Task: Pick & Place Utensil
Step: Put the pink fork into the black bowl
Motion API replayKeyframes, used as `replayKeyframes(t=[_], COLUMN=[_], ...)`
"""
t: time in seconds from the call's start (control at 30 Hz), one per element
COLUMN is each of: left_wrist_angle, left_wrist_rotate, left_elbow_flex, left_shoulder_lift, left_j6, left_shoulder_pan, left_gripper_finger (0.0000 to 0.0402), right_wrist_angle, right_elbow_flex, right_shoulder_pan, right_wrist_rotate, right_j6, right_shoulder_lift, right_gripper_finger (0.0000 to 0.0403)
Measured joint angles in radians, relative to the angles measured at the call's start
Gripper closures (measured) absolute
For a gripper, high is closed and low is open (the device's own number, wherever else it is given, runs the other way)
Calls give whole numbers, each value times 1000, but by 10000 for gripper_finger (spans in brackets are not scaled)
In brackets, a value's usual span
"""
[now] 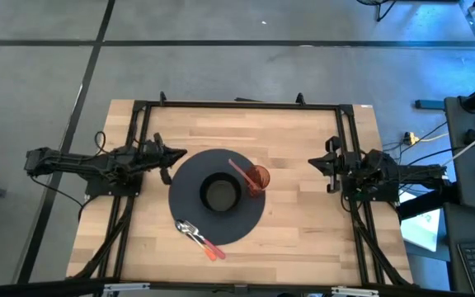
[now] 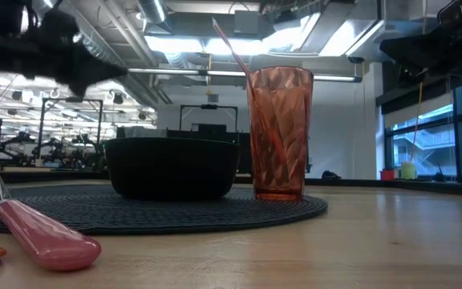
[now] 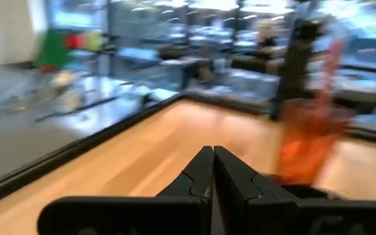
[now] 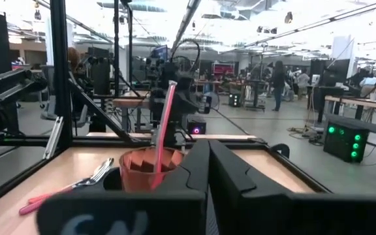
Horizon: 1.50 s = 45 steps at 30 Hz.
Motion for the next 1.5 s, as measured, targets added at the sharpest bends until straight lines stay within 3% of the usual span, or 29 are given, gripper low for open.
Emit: replayKeyframes(t=[0.07,0.13,0.23,0.47,0.8,1.0,1.13,1.5], left_wrist_angle=[13,17,-56,-428,-620,-751,-723,-511], left_wrist_rotate=[83,94,40,-125,-151,-108,6,88], left_elbow_flex=[41,95,215,521,752,792,793,793], left_shoulder_lift=[15,44,114,404,737,836,902,1092], left_j6=[65,131,188,161,80,-42,-76,-45], left_shoulder_pan=[-29,-75,-153,-334,-447,-446,-455,-523], left_gripper_finger=[398,399,399,398,398,398,398,396], right_wrist_angle=[0,-1,-1,2,-4,56,106,155], right_elbow_flex=[0,0,0,0,0,0,0,1], right_shoulder_pan=[0,0,0,0,0,0,0,0], right_wrist_rotate=[0,-1,-2,-2,-64,-56,-55,-2], right_j6=[-13,-23,-44,-97,-137,-163,-167,-207], right_shoulder_lift=[0,0,0,0,0,0,0,0], right_gripper_finger=[396,395,395,395,395,395,395,395])
